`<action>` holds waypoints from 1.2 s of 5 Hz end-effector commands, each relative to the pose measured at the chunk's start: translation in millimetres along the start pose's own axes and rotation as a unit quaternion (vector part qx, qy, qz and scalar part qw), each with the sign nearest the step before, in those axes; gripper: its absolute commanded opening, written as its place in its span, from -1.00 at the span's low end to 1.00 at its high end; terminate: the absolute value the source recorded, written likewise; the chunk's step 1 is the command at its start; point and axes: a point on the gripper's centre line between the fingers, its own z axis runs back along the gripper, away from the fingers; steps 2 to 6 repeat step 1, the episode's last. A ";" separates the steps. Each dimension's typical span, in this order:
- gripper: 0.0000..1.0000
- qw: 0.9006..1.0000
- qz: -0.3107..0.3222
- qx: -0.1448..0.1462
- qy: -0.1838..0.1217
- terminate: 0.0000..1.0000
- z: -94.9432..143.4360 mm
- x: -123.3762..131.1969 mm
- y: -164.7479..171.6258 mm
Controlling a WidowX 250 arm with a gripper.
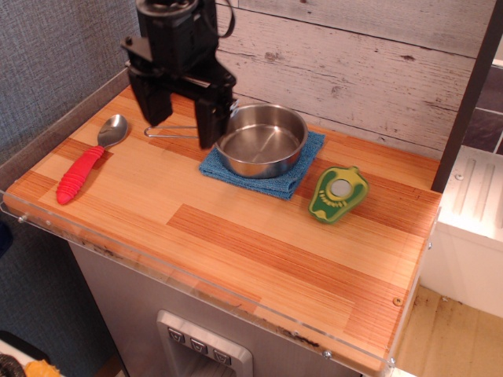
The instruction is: Take the pepper out of the pot and place it to the right.
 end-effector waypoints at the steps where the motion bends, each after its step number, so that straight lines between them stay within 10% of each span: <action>1: 1.00 1.000 0.000 0.007 -0.018 1.00 10.4 0.4 3.0; 6: 1.00 1.000 0.000 0.007 -0.018 1.00 10.4 0.4 3.0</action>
